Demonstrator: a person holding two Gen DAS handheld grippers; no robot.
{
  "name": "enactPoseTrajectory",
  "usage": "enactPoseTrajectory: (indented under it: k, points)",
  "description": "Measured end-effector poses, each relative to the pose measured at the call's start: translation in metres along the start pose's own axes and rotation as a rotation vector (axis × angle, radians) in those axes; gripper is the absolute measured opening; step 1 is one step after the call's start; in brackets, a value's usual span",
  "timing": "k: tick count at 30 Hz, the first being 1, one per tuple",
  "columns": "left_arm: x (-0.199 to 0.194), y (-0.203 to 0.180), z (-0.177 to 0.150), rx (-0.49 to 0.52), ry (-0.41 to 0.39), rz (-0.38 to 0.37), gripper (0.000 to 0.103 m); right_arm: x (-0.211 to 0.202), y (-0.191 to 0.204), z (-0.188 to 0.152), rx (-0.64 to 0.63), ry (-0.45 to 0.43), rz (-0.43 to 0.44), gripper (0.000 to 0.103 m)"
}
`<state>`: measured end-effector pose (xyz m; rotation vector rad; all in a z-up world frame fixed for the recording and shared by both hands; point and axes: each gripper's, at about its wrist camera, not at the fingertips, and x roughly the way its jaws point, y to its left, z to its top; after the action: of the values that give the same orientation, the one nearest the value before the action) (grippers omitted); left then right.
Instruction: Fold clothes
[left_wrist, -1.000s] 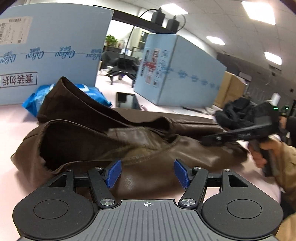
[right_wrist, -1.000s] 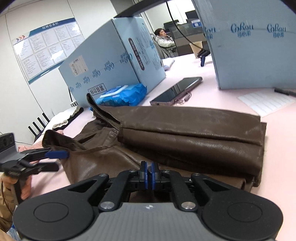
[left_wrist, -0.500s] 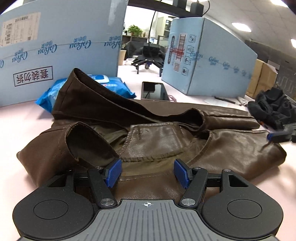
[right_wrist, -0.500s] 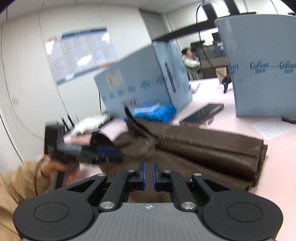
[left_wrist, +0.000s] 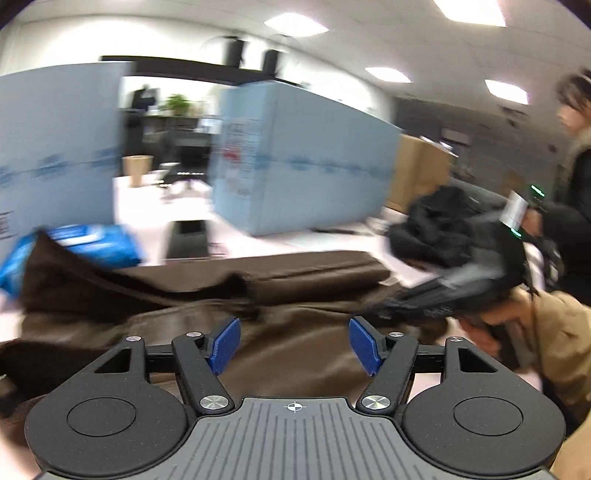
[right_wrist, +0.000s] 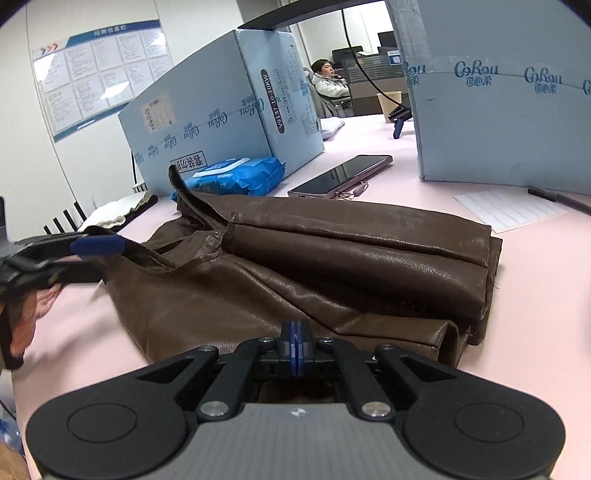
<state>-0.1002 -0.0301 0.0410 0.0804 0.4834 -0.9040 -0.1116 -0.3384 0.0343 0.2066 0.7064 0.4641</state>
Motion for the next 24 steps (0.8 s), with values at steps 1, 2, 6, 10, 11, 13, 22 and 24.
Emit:
enactPoseTrajectory:
  k: [1, 2, 6, 10, 11, 13, 22, 24]
  points:
    - [0.009, -0.002, -0.001, 0.003, 0.017, 0.000, 0.067, -0.001, -0.001, 0.000, 0.008, 0.000, 0.004, 0.001]
    - [0.021, -0.003, -0.003, -0.003, 0.047, 0.004, 0.067, -0.001, -0.001, 0.000, 0.016, -0.001, 0.007, 0.002]
    - [0.053, 0.012, -0.013, -0.090, 0.121, 0.045, 0.067, -0.010, -0.001, 0.003, 0.025, -0.028, 0.018, 0.010]
    - [0.054, 0.012, -0.011, -0.103, 0.123, 0.055, 0.067, -0.041, -0.001, 0.004, 0.041, -0.106, 0.072, 0.013]
    - [0.053, 0.011, -0.011, -0.099, 0.124, 0.056, 0.067, -0.051, 0.001, 0.004, 0.034, -0.127, 0.072, 0.013]
    - [0.053, 0.012, -0.011, -0.102, 0.126, 0.057, 0.067, -0.063, 0.004, 0.003, 0.021, -0.146, 0.067, 0.016]
    - [0.053, 0.020, -0.005, -0.184, 0.110, 0.039, 0.067, -0.038, 0.041, -0.020, -0.258, 0.019, -0.127, 0.017]
    - [0.043, 0.023, -0.003, -0.211, 0.061, 0.039, 0.067, -0.030, 0.032, -0.018, -0.203, 0.016, -0.106, 0.017]
